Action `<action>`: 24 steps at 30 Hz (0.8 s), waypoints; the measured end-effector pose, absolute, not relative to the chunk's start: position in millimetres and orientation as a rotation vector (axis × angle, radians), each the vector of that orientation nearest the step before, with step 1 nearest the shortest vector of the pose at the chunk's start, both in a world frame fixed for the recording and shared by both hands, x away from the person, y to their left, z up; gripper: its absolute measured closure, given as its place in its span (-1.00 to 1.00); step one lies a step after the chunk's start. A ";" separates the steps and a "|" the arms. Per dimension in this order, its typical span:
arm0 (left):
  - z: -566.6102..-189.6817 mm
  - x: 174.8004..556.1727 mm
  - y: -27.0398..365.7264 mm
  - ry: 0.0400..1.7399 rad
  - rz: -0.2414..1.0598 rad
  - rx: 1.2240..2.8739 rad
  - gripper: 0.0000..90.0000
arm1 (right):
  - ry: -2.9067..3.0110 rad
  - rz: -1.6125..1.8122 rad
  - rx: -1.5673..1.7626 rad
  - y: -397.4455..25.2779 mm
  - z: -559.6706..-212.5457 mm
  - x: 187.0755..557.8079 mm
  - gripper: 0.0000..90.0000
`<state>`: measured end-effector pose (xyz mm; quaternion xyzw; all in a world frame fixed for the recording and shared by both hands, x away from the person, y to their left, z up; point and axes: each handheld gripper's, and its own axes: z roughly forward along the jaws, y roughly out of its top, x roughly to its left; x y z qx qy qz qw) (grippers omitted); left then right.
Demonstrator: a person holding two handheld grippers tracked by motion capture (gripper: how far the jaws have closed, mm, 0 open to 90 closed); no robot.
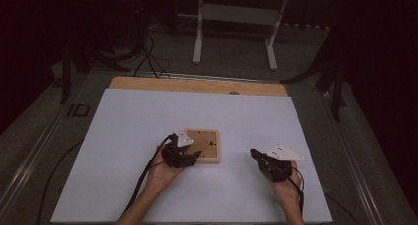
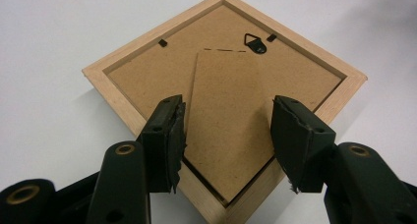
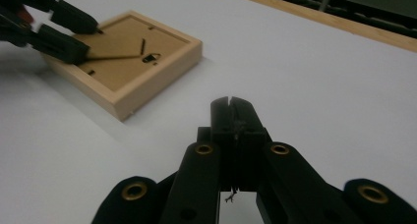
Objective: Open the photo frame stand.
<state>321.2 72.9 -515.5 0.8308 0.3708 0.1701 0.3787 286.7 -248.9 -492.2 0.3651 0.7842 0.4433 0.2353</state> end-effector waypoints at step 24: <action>-513.7 320.3 70.6 0.952 0.444 2.129 0.14 | 2.344 1.230 0.856 -168.5 -510.4 300.5 0.99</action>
